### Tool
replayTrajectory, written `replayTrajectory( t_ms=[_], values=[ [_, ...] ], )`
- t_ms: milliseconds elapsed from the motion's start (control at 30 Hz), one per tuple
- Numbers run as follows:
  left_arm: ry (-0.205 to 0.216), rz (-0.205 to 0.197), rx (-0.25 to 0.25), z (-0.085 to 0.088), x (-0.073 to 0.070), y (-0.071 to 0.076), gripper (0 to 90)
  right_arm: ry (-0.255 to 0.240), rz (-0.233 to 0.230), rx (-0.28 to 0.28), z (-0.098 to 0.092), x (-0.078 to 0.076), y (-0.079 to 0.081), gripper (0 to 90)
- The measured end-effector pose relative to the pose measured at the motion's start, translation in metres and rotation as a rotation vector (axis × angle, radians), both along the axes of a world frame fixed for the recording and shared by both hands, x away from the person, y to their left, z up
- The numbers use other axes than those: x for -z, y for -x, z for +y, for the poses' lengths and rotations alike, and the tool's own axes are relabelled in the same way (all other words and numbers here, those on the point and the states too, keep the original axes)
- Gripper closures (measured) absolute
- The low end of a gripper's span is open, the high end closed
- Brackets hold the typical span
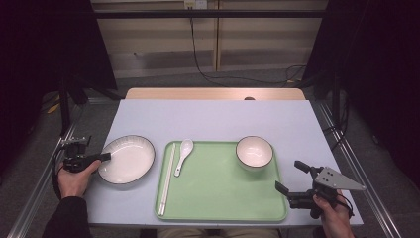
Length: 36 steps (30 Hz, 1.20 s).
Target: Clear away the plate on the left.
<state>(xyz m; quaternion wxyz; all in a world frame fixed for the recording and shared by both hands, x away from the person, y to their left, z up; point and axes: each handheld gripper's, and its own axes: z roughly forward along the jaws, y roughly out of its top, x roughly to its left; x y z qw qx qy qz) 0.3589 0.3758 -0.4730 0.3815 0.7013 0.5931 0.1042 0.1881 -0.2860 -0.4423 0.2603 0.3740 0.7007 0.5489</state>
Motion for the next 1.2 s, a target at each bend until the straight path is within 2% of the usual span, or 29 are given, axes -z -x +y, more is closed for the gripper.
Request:
replayTrajectory(
  t_ms=[167,200,233,267,333,467,500,567,600,633,667,700,767,833,867,900,1000,1067,1100,1167,1200],
  values=[
    [0.058,0.009,0.006,0.001,0.005,-0.006,69.8,-0.006,-0.002,0.015,-0.002,0.000,0.002,2.8],
    [0.083,0.013,0.002,0.000,0.007,-0.008,68.7,-0.007,0.000,0.011,-0.002,0.000,0.002,2.8],
    [0.091,0.021,0.004,0.000,0.008,-0.009,67.4,-0.007,0.001,0.012,-0.003,0.000,0.003,2.8],
    [0.082,0.020,0.023,0.001,0.007,-0.011,67.4,-0.007,0.001,0.012,-0.003,0.000,0.003,2.8],
    [0.108,0.025,0.019,0.002,0.008,-0.012,67.9,-0.005,0.000,0.013,-0.003,0.000,0.004,2.8],
    [0.147,0.039,0.012,0.007,0.010,-0.014,72.4,-0.003,-0.001,0.010,-0.004,0.000,0.005,2.7],
    [0.180,0.037,0.003,0.008,0.011,-0.014,73.8,-0.002,-0.003,0.011,-0.004,0.001,0.004,2.7],
    [0.174,0.048,0.009,0.010,0.009,-0.013,77.8,-0.004,0.003,0.020,-0.003,0.001,0.004,2.7],
    [0.184,0.059,0.011,0.012,0.008,-0.012,77.8,-0.003,0.004,0.020,-0.003,0.001,0.004,2.7],
    [0.216,0.057,-0.006,0.015,0.008,-0.011,79.9,-0.005,0.006,0.023,-0.003,0.000,0.004,2.7],
    [0.222,0.062,-0.012,0.016,0.008,-0.011,82.0,-0.008,0.013,0.025,-0.003,0.001,0.004,2.8],
    [0.231,0.042,-0.017,0.016,0.008,-0.010,82.8,-0.002,0.022,0.020,-0.003,0.001,0.004,2.8],
    [0.266,0.033,-0.021,0.018,0.005,-0.008,84.7,0.001,0.024,0.029,-0.003,0.001,0.003,2.8],
    [0.237,0.039,-0.036,0.015,0.001,-0.006,85.4,-0.003,0.023,0.038,-0.005,0.001,0.003,2.8],
    [0.240,0.030,-0.031,0.015,0.000,-0.006,85.5,-0.002,0.021,0.038,-0.006,0.001,0.003,2.8],
    [0.220,0.025,-0.024,0.014,-0.002,-0.006,85.5,-0.002,0.022,0.044,-0.006,0.001,0.003,2.8],
    [0.213,0.034,-0.039,0.011,-0.005,-0.005,85.6,-0.006,0.023,0.045,-0.006,0.001,0.003,2.9],
    [0.224,0.037,-0.039,0.011,-0.007,-0.004,85.4,-0.003,0.022,0.045,-0.006,0.001,0.003,2.8],
    [0.244,0.024,-0.036,0.012,-0.008,-0.003,85.2,-0.004,0.024,0.045,-0.006,0.001,0.003,2.8],
    [0.255,0.016,-0.044,0.009,-0.012,-0.003,84.9,-0.004,0.024,0.047,-0.006,0.001,0.003,2.8],
    [0.246,0.015,-0.061,0.007,-0.014,-0.002,84.8,-0.004,0.023,0.046,-0.006,0.001,0.003,2.8]
  ],
)
